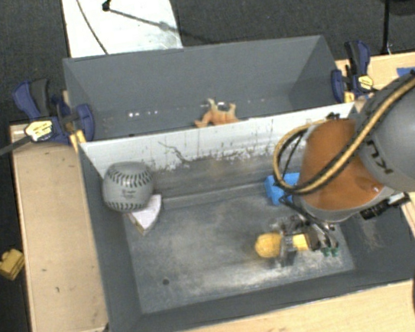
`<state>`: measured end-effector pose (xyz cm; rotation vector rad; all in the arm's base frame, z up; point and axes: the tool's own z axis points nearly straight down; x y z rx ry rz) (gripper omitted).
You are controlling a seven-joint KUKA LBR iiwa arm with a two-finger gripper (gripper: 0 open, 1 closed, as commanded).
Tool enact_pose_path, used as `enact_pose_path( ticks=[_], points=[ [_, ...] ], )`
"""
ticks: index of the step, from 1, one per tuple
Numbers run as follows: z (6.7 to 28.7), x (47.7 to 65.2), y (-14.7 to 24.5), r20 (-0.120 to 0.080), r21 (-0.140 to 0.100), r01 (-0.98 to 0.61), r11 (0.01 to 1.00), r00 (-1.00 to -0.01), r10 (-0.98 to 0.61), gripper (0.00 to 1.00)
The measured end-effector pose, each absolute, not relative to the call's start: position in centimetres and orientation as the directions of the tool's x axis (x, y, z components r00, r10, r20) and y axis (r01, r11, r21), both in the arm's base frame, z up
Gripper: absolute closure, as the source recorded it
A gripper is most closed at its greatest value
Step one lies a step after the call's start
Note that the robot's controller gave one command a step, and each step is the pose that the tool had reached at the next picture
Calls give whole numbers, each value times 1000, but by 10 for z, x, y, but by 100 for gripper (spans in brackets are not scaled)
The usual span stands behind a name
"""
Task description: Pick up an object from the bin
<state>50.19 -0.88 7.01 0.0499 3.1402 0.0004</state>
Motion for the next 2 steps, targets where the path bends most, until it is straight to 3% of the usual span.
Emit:
enact_pose_path(
  ticks=[1,2],
  points=[
    [70,502,-9,-1,0,31,1000,-1000,31,100],
    [269,503,-22,1,0,8,1000,-1000,8,100]
  ],
)
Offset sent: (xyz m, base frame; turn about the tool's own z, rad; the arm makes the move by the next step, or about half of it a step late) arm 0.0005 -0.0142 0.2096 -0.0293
